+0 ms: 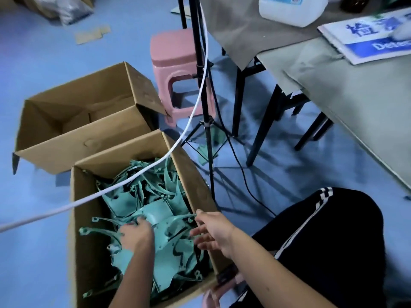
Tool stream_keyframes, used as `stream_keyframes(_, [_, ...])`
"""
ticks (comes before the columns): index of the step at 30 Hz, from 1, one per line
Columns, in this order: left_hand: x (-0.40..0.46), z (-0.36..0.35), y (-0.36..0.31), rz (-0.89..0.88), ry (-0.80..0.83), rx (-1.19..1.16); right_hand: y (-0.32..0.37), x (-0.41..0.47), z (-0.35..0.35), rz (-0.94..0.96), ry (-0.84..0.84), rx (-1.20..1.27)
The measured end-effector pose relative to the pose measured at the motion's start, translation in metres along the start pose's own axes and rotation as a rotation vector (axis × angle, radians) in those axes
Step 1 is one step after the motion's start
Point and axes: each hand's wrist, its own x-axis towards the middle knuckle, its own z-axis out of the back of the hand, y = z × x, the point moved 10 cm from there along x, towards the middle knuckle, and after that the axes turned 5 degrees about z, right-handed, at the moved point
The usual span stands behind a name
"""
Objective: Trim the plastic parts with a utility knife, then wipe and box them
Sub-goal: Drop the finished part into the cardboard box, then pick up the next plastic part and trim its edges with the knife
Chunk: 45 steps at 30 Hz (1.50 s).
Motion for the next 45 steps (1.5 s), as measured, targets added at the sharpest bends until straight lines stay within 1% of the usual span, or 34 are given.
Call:
stream_keyframes(3, [-0.07,-0.038,-0.048,-0.228,0.158,-0.134,0.018,-0.003,0.028,0.075,-0.074,0.02])
stream_keyframes(5, [-0.136,-0.06,-0.091,-0.443,0.283,-0.22,0.045,-0.011,0.061,0.202,-0.176,0.004])
stream_keyframes(8, [-0.254,-0.067,-0.159,-0.782,0.467,-0.366,0.101,-0.053,0.121,0.456,-0.403,-0.181])
stream_keyframes(10, [-0.332,-0.066,-0.196,-0.929,0.603,-0.471,0.147,-0.11,0.164,0.705,-0.556,-0.28])
stream_keyframes(12, [-0.394,-0.064,-0.223,-1.022,0.735,-0.57,0.185,-0.184,0.193,0.968,-0.629,-0.342])
stream_keyframes(14, [-0.464,-0.063,-0.239,-1.071,0.885,-0.653,0.205,-0.267,0.228,1.176,-0.693,-0.29])
stream_keyframes(16, [-0.538,-0.06,-0.241,-1.153,1.038,-0.663,0.203,-0.339,0.274,1.259,-0.834,-0.208])
stream_keyframes(17, [-0.58,-0.058,-0.238,-1.205,1.109,-0.66,0.194,-0.374,0.301,1.275,-0.941,-0.187])
stream_keyframes(19, [-0.66,-0.056,-0.222,-1.3,1.238,-0.632,0.164,-0.432,0.355,1.252,-1.165,-0.176])
stream_keyframes(21, [-0.733,-0.061,-0.197,-1.419,1.312,-0.547,0.128,-0.477,0.4,1.19,-1.359,-0.171])
stream_keyframes(24, [-0.829,-0.08,-0.146,-1.644,1.422,-0.381,0.063,-0.536,0.455,1.079,-1.681,-0.143])
stream_keyframes(25, [-0.854,-0.087,-0.132,-1.728,1.439,-0.33,0.044,-0.551,0.47,1.029,-1.782,-0.146])
stream_keyframes(27, [-0.896,-0.11,-0.115,-1.891,1.39,-0.189,0.012,-0.571,0.502,0.842,-1.931,-0.202])
stream_keyframes(29, [-0.929,-0.143,-0.1,-2.018,1.323,0.068,-0.009,-0.574,0.533,0.618,-1.958,-0.308])
stream_keyframes(30, [-0.942,-0.157,-0.091,-2.091,1.293,0.188,-0.015,-0.572,0.543,0.543,-1.948,-0.371])
stream_keyframes(31, [-0.95,-0.167,-0.085,-2.163,1.256,0.247,-0.019,-0.567,0.549,0.49,-1.938,-0.441])
stream_keyframes(32, [-0.956,-0.171,-0.083,-2.221,1.227,0.224,-0.023,-0.562,0.553,0.453,-1.928,-0.499])
stream_keyframes(34, [-0.958,-0.171,-0.089,-2.288,1.215,0.057,-0.031,-0.552,0.558,0.442,-1.903,-0.532])
stream_keyframes(39, [-0.951,-0.156,-0.12,-2.374,1.196,-0.119,-0.024,-0.538,0.572,0.417,-1.802,-0.624])
stream_keyframes(41, [-0.944,-0.139,-0.141,-2.33,1.264,-0.243,-0.021,-0.544,0.57,0.448,-1.854,-0.617])
stream_keyframes(43, [-0.932,-0.124,-0.165,-2.205,1.343,-0.392,-0.023,-0.55,0.566,0.442,-1.901,-0.607])
stream_keyframes(45, [-0.92,-0.114,-0.181,-2.064,1.395,-0.512,-0.026,-0.552,0.565,0.417,-1.905,-0.585])
